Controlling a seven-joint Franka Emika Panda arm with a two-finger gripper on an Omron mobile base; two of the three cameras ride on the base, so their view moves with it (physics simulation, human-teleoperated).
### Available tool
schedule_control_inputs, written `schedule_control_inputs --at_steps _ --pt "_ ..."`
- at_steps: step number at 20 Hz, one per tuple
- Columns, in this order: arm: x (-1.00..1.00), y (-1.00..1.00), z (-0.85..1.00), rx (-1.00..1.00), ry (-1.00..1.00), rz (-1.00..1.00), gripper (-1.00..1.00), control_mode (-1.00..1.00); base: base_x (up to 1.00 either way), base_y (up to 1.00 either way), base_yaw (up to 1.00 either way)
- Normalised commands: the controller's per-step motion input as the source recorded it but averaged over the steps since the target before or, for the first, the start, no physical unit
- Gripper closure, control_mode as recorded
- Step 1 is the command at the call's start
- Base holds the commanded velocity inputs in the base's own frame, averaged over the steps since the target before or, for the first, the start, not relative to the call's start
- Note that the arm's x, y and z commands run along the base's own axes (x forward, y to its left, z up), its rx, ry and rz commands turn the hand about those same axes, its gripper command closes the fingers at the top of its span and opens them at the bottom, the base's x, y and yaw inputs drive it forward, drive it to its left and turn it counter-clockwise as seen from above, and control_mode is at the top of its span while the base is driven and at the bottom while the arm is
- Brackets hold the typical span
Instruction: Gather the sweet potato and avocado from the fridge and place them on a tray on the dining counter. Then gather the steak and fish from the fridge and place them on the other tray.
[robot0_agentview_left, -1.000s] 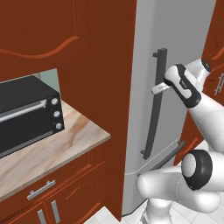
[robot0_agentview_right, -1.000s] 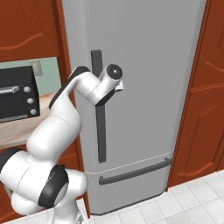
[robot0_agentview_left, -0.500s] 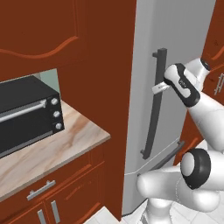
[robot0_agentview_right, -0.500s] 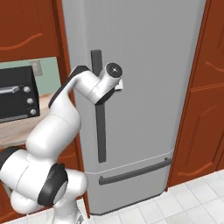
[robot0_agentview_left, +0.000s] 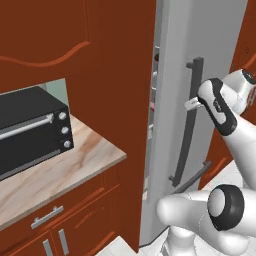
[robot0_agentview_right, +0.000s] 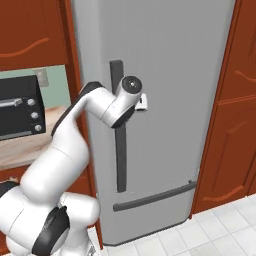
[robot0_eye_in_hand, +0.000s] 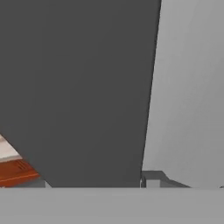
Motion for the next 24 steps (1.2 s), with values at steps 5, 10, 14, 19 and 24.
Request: schedule_control_inputs --at_steps 5,10,14,19,24 --pt "-0.59 -0.89 0.24 0.01 0.14 -0.2 1.0 -1.0 0.0 0.0 0.0" --pt "-0.6 -0.95 0.28 0.01 0.14 -0.22 1.0 -1.0 0.0 0.0 0.0" --pt "-0.57 -0.91 0.26 0.02 0.17 -0.25 1.0 -1.0 0.0 0.0 0.0" --pt "-0.53 -0.9 0.29 0.03 0.2 -0.26 1.0 -1.0 0.0 0.0 0.0" --pt "-0.7 -0.71 0.17 0.02 0.11 -0.28 1.0 -1.0 0.0 0.0 0.0"
